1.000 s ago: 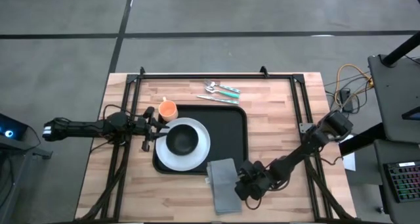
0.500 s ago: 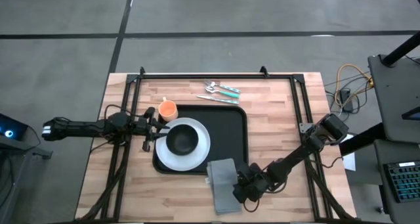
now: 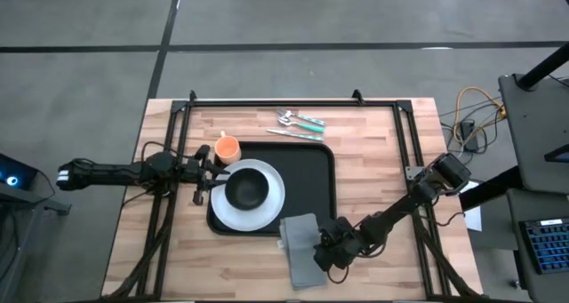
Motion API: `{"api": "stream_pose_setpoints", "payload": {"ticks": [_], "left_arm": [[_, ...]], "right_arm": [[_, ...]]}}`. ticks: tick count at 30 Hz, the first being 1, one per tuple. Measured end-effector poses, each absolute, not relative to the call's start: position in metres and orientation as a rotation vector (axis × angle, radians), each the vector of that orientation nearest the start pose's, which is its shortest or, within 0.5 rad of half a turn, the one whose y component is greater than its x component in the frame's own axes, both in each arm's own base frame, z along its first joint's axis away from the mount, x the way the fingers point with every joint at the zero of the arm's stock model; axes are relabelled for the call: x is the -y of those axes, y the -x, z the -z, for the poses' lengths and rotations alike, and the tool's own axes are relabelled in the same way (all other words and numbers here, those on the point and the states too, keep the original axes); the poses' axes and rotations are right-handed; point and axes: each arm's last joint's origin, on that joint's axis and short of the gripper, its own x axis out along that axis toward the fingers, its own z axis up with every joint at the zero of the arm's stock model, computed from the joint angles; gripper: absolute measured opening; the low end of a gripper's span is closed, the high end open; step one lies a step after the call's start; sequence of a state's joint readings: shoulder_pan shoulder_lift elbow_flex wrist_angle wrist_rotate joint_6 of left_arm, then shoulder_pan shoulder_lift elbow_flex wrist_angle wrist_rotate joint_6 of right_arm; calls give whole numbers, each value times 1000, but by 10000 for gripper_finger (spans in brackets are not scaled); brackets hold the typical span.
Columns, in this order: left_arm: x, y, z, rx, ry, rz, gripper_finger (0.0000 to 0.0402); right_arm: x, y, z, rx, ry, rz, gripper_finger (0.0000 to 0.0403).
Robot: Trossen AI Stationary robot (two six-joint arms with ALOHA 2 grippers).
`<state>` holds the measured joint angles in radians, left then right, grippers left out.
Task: Set up tray
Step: Put the gray tablecloth on the black table tray to the right of the white plate
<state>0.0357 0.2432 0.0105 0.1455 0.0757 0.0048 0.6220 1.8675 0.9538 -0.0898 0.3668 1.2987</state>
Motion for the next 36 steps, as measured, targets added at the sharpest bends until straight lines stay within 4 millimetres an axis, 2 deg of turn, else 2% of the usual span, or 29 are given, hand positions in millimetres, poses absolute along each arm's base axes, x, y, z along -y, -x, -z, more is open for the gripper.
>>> {"api": "stream_pose_setpoints", "payload": {"ticks": [8, 10, 18, 25, 29, 36], "left_arm": [[-2, -112, -161, -87, 0, 41, 105], [-2, -112, -161, -87, 0, 40, 105], [-2, -112, -161, -87, 0, 40, 105], [-2, -112, -161, -87, 0, 40, 105], [-2, -112, -161, -86, 0, 40, 105], [-2, -112, -161, -86, 0, 40, 105]], "right_arm": [[-189, -284, -114, -871, -693, 359, 24], [-189, -284, -114, -873, -678, 353, 13], [-189, -287, -118, -871, -655, 331, 9], [-184, -298, -134, -839, -619, 283, 9], [-172, -302, -144, -818, -621, 296, 9], [-142, -299, -155, -888, -601, 408, 9]]}}
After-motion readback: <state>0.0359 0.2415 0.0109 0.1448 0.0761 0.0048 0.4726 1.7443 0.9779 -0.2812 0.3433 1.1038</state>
